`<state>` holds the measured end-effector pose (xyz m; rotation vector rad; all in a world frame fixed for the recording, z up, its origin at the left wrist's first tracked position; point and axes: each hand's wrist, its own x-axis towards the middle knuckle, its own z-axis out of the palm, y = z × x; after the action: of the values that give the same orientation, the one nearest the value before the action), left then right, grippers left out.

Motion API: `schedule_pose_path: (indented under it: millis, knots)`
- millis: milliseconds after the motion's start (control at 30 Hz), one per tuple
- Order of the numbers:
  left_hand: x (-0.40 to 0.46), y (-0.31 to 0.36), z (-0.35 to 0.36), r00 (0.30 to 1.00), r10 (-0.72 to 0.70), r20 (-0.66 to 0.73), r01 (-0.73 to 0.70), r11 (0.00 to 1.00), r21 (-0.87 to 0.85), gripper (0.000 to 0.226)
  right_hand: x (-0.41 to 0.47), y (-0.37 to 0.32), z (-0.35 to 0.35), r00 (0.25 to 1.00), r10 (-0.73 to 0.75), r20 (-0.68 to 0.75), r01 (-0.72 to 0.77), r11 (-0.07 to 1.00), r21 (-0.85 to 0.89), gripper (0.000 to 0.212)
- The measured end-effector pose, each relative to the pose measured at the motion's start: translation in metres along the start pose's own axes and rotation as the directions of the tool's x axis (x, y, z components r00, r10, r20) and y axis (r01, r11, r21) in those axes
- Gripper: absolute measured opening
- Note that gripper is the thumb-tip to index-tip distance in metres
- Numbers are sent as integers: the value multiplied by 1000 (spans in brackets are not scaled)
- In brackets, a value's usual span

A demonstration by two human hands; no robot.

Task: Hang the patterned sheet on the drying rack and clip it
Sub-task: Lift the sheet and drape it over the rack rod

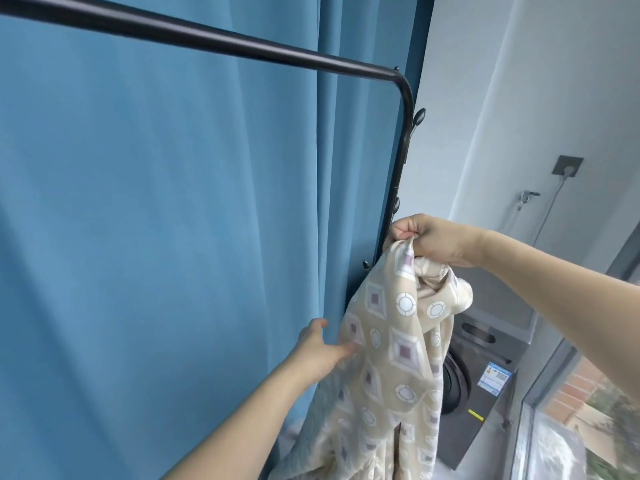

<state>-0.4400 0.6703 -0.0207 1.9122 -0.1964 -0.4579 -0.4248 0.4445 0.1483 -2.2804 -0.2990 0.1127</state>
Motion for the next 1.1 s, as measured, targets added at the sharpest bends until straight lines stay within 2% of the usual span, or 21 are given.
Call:
schedule_pose_path:
  millis: [100,167,267,367,467,533,567,600,667,700,733,767,800,833,900,933,967,1000,1033,1067,1100]
  knots:
    - [11,-13,2,998,60,-9,-60,998,26,9,5,-4,3,1000,-17,24,15,999,49,39]
    - [17,-21,4,996,92,-22,-91,994,53,20,7,-7,5,998,-32,51,30,999,43,39]
    - [19,-15,-17,964,213,-158,-166,949,267,31,6,-8,6,998,-32,61,33,999,-7,30]
    - [12,10,-68,888,389,-246,-199,807,557,28,1,-3,-3,999,15,36,-7,978,-207,30]
    - [-2,40,-114,795,487,-361,-165,747,644,24,-4,-1,-5,996,75,56,-41,888,-458,27]
    - [-8,58,-126,779,457,-429,-178,818,548,25,-1,-1,-1,993,111,31,-78,845,-529,28]
    - [-10,67,-126,791,406,-457,-221,887,405,28,2,0,0,993,121,-1,-101,827,-552,27]
    - [-15,77,-126,810,352,-470,-304,936,179,30,7,2,0,992,123,-40,-124,815,-566,27]
    - [-32,102,-119,844,272,-462,-433,854,-288,29,16,4,0,985,110,-132,-167,798,-579,24]
    - [-40,112,-116,862,251,-441,-446,789,-422,28,20,2,0,976,99,-195,-195,796,-573,20]
    - [-49,122,-111,870,253,-422,-441,783,-439,25,23,-2,0,961,78,-264,-218,800,-559,15]
    - [-52,127,-109,878,281,-387,-412,855,-314,24,27,-8,2,946,40,-323,-224,801,-555,9]
    - [-56,128,-105,906,296,-303,-336,938,-86,35,30,-15,4,929,-19,-370,-211,794,-570,10]
    - [-57,125,-99,954,253,-158,-229,961,156,52,31,-22,6,913,-84,-400,-185,788,-588,14]
    - [-51,103,-84,994,79,78,-109,842,528,65,33,-36,10,896,-171,-409,-120,795,-595,21]
    - [-44,96,-79,996,74,45,-86,764,639,58,33,-41,10,910,-163,-381,-103,802,-589,22]
    - [-36,92,-79,992,113,-61,-44,745,666,46,32,-45,8,939,-115,-325,-99,814,-572,23]
    - [-30,93,-84,965,172,-195,-14,782,623,35,29,-45,6,972,-9,-236,-121,841,-528,20]
    - [-25,95,-94,925,208,-317,-30,874,486,29,24,-45,5,986,134,-101,-165,885,-435,20]
    - [-21,100,-103,896,217,-388,-97,947,306,27,18,-44,2,957,279,81,-245,924,-292,29]
    - [-17,105,-113,868,225,-442,-182,973,140,26,13,-40,-1,884,357,301,-337,934,-118,40]
